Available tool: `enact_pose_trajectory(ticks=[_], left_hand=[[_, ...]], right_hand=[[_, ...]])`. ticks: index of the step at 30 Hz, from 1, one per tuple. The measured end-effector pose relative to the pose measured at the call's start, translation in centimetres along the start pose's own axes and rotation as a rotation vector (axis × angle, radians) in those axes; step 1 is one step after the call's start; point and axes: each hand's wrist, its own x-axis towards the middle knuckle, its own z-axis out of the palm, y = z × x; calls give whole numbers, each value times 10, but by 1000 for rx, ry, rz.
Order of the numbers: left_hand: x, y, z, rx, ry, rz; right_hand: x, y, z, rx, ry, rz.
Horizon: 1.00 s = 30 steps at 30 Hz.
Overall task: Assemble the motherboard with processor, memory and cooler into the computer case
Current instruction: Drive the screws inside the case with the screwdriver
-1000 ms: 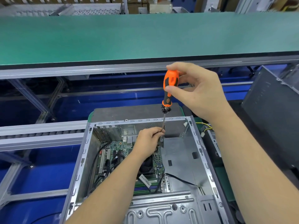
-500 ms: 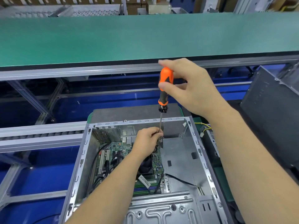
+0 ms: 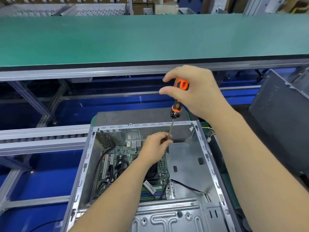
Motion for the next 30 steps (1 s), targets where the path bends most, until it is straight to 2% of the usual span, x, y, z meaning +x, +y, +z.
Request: enact_pose_trajectory(ticks=[3, 5, 7, 8, 12, 13, 16, 20, 23, 25, 27, 28, 30], left_hand=[[3, -2, -2, 80, 28, 19], [2, -2, -4, 90, -9, 18], [-1, 0, -4, 68, -4, 1], [-1, 0, -3, 59, 20, -6], [1, 2, -7, 59, 88, -28], [2, 2, -7, 22, 96, -53], [1, 4, -6, 6, 145, -56], [1, 5, -8, 75, 136, 14], [-1, 4, -7, 39, 110, -2], [0, 5, -6, -5, 141, -28], [1, 4, -7, 16, 155, -10], [2, 4, -7, 19, 146, -14], [1, 7, -8, -16, 142, -49]], right_hand=[[1, -4, 1, 139, -179, 20], [0, -4, 0, 162, -114, 29], [2, -4, 0, -21, 20, 22], [4, -5, -1, -84, 25, 33], [7, -9, -4, 165, -185, 71], [9, -8, -3, 157, -151, 69], [14, -8, -2, -75, 2, 61], [11, -7, 2, 114, -108, 16], [13, -4, 3, -6, 24, 28], [13, -6, 5, -26, -55, 24], [12, -6, 5, 102, -153, 26], [13, -5, 4, 113, -131, 27], [16, -4, 3, -16, -3, 26]])
